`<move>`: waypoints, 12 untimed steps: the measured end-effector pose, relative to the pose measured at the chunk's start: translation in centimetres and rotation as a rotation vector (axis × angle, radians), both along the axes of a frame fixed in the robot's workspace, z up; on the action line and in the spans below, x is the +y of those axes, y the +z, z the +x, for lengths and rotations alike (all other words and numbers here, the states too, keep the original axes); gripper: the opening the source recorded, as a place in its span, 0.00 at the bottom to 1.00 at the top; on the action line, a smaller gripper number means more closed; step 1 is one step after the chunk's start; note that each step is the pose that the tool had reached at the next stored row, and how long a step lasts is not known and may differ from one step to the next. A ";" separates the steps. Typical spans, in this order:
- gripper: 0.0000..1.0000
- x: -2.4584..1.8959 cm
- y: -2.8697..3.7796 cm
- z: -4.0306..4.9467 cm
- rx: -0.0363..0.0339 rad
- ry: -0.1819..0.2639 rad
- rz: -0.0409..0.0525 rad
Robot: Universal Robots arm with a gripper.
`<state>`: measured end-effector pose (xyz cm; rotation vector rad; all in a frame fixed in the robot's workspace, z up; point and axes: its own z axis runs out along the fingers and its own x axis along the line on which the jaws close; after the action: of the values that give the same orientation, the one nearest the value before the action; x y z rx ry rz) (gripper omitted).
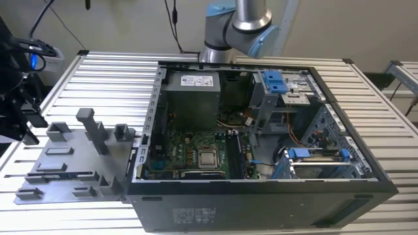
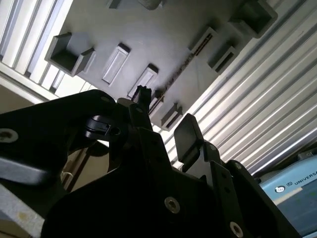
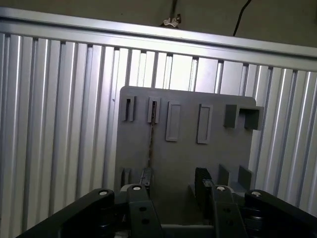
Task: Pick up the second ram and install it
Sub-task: 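Pick up the second ram and move it above second insertion slot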
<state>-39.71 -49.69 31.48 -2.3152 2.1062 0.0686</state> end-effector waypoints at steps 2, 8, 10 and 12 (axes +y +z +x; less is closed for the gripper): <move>0.48 0.00 -0.36 -0.01 0.0000 0.000 0.0000; 0.48 0.00 -1.34 -0.06 -0.0003 0.000 0.0000; 0.48 0.00 -1.69 -0.07 -0.0005 0.000 -0.0001; 0.48 0.00 -2.05 -0.07 -0.0023 0.000 -0.0001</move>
<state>-39.78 -49.69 29.43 -2.3142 2.1052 0.0659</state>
